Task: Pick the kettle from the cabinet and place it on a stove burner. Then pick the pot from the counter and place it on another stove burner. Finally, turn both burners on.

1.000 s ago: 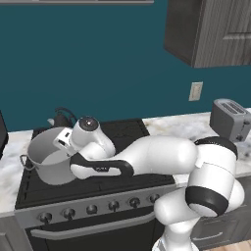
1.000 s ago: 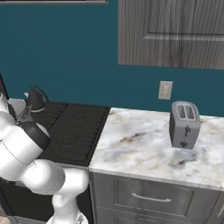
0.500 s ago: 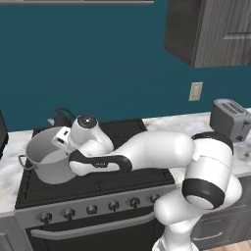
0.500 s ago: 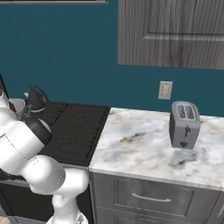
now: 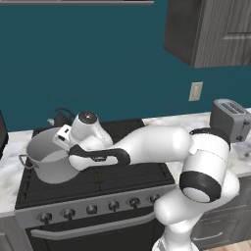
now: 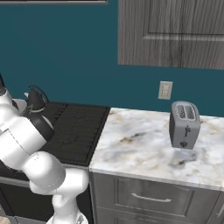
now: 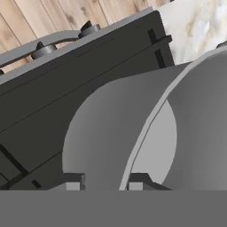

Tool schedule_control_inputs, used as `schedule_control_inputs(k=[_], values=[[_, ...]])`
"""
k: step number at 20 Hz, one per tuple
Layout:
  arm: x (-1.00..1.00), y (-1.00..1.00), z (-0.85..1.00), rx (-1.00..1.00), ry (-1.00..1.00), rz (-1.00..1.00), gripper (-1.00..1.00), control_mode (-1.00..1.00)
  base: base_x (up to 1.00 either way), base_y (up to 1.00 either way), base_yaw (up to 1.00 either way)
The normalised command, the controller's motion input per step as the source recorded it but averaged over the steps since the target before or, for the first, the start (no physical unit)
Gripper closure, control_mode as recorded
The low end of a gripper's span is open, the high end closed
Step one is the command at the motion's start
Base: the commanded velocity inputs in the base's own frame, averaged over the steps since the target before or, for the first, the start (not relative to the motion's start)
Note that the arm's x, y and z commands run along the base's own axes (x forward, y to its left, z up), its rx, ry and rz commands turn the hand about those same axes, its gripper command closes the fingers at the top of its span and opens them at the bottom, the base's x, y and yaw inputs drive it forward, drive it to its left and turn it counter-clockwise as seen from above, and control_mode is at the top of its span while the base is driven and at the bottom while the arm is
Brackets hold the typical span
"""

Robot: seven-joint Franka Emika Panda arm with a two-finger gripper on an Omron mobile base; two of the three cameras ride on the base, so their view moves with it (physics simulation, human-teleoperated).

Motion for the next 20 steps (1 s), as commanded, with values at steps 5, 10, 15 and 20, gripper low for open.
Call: schedule_control_inputs(k=[5,10,15,20], values=[[-0.08,0.01,-0.41,0.00,0.00,0.00,1.00,-1.00,0.00,0.00,0.00],[-0.15,0.01,-0.38,0.00,0.01,0.00,1.00,-1.00,0.00,0.00,0.00],[-0.10,0.01,-0.32,-0.01,0.04,0.00,1.00,-1.00,0.00,0.00,0.00],[-0.08,0.03,-0.38,-0.02,0.04,0.00,1.00,-1.00,0.00,0.00,0.00]])
